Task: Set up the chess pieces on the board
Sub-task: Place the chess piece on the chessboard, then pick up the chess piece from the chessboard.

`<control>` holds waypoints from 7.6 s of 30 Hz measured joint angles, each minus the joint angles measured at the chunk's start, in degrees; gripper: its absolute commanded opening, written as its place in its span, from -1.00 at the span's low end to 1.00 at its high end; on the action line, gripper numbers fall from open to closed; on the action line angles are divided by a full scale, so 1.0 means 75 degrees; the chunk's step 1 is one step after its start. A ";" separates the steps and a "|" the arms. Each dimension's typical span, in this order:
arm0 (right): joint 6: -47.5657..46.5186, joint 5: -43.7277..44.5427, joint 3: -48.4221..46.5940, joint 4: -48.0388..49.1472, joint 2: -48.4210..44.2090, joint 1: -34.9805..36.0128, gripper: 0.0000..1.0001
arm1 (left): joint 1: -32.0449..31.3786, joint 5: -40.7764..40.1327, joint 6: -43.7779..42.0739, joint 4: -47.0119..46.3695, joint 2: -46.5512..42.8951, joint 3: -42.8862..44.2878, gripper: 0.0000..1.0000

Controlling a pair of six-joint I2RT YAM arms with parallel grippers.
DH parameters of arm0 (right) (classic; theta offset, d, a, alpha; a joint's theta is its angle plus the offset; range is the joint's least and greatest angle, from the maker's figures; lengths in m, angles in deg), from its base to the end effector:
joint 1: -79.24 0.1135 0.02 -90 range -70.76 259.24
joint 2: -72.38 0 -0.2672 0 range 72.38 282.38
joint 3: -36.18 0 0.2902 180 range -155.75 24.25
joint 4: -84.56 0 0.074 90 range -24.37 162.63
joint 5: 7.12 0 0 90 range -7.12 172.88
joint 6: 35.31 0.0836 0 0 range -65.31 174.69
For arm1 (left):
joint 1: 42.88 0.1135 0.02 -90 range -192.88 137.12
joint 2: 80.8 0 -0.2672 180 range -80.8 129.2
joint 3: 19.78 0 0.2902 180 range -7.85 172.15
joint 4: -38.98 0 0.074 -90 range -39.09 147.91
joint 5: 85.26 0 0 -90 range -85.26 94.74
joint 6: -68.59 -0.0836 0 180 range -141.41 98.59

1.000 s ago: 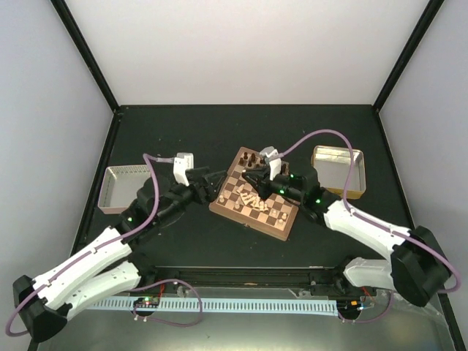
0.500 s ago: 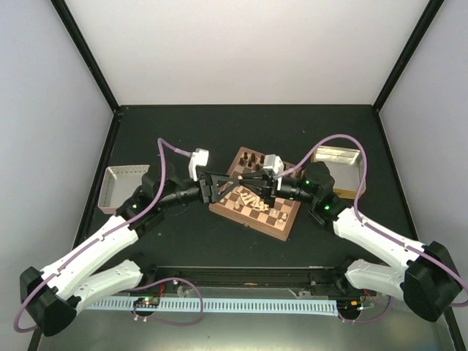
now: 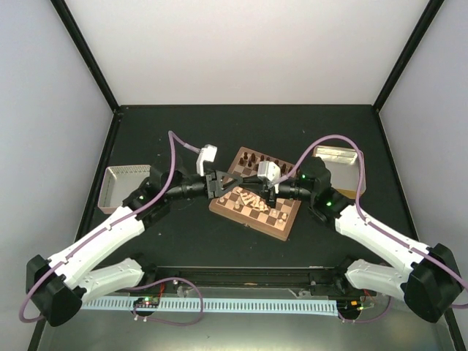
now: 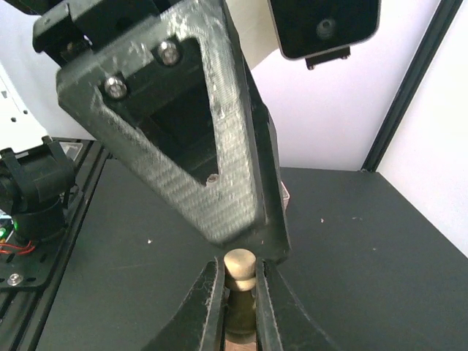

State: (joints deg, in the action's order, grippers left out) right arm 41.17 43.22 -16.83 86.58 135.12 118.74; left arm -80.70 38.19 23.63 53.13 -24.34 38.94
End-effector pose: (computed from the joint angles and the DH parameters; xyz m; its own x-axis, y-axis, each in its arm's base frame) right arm 0.2136 0.2452 0.2834 0.1279 -0.1278 -0.9835 -0.9748 0.1665 -0.1484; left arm 0.2111 -0.2222 0.3180 -0.7785 -0.1431 -0.6111 0.5474 0.3214 -0.7727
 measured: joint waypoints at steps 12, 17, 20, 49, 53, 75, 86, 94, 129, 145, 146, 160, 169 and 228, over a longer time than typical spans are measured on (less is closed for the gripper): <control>-0.0073 0.0067 0.0000 -0.0023 0.0198 -0.0009 -0.89 | 0.0134 0.0344 0.0006 0.0274 0.0527 0.0125 -0.71; 0.0076 0.0093 0.0000 0.0157 0.0425 -0.0050 -0.89 | 0.0236 0.0251 -0.0012 0.0329 0.0589 0.0125 -0.83; 0.0137 0.0099 0.0000 0.0239 0.0571 -0.0050 -0.88 | 0.0265 0.0134 -0.0058 0.0446 0.0621 0.0125 -0.86; 0.0857 0.0691 -0.0323 0.0685 0.2428 -0.0041 -0.21 | 0.0906 -0.0286 -0.0723 0.0842 0.1719 0.0111 -0.97; 0.0863 0.0898 -0.0344 0.0629 0.2623 -0.0035 0.03 | 0.0938 -0.0289 -0.0877 0.0857 0.2098 0.0131 -0.97; 0.3366 0.3048 0.0871 0.0819 0.0399 -0.0052 0.17 | 0.0644 -0.2113 -0.1582 0.1422 0.3978 0.0513 -0.96; 0.4112 0.3835 0.0874 0.0245 -0.0280 -0.0052 0.18 | 0.0102 -0.3101 -0.1370 0.1542 0.4334 0.0688 -0.95; 0.4197 0.4173 0.0927 -0.0064 -0.0662 -0.0052 0.18 | -0.0052 -0.3713 -0.1134 0.1614 0.4555 0.0781 -0.91; 0.5068 0.5674 0.0478 -0.2736 -0.2189 -0.0052 0.20 | -0.0443 -0.4121 -0.0854 0.2754 0.4366 0.1629 -0.90; 0.5249 0.5595 0.0478 -0.2774 -0.2049 -0.0052 0.21 | -0.0577 -0.4610 -0.0871 0.2075 0.4794 0.1099 -0.91; 0.5246 0.5584 0.0478 -0.2777 -0.2031 -0.0052 0.21 | -0.0592 -0.4648 -0.0886 0.2055 0.4814 0.1084 -0.91; 0.5246 0.5441 0.0478 -0.2719 -0.2020 -0.0052 0.21 | -0.0702 -0.5059 -0.1096 0.1763 0.5088 0.1058 -0.83; 0.5249 0.5418 0.0478 -0.2731 -0.2060 -0.0052 0.22 | -0.0752 -0.5085 -0.1128 0.1763 0.5091 0.1058 -0.46; 0.6959 0.5534 -0.2978 -0.6907 0.4596 0.1040 -0.75 | -0.0860 -0.6528 -0.2745 0.2037 -0.2812 -0.1521 0.23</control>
State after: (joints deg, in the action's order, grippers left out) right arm 93.37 84.73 -39.17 34.78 169.59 126.55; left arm -87.15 -10.77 3.04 68.41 -45.43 27.53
